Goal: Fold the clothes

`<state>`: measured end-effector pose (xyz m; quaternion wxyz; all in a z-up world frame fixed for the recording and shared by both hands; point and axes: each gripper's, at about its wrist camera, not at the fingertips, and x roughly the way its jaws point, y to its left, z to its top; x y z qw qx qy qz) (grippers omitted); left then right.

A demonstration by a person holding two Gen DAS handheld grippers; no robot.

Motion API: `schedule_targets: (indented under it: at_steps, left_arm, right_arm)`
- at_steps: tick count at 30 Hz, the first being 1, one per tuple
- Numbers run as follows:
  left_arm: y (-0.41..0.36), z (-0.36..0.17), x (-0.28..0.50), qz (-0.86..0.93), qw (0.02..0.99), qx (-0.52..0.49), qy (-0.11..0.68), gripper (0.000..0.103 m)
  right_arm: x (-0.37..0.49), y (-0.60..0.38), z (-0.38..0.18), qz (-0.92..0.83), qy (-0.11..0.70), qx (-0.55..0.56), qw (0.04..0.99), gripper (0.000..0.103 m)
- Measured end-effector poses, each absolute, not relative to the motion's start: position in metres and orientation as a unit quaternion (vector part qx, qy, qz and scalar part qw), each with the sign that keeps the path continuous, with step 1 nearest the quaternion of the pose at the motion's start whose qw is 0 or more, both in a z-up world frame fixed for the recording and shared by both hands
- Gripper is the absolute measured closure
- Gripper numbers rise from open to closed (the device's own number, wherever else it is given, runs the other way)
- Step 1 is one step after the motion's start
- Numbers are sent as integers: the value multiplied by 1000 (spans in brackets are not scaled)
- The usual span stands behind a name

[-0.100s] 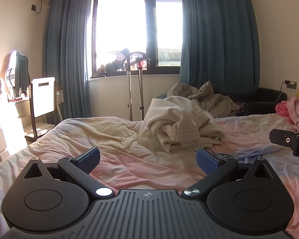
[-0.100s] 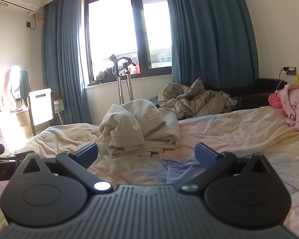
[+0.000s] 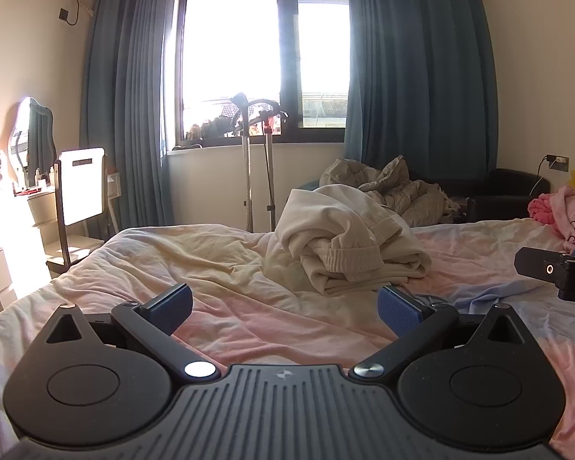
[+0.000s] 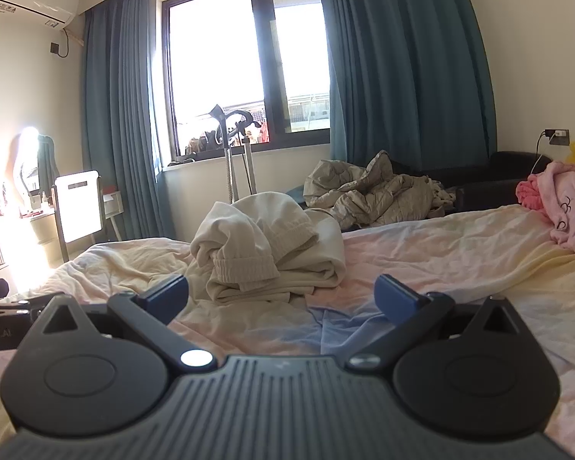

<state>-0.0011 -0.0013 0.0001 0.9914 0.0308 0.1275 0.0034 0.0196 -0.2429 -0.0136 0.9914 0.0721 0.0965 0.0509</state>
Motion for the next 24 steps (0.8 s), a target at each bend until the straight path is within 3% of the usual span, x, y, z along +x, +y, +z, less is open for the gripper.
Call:
schedule_targets:
  at_steps: [24]
  left_arm:
    - [-3, 0, 0, 5, 991, 27, 132, 0]
  right_arm:
    - [26, -243, -21, 41, 113, 67, 990, 0]
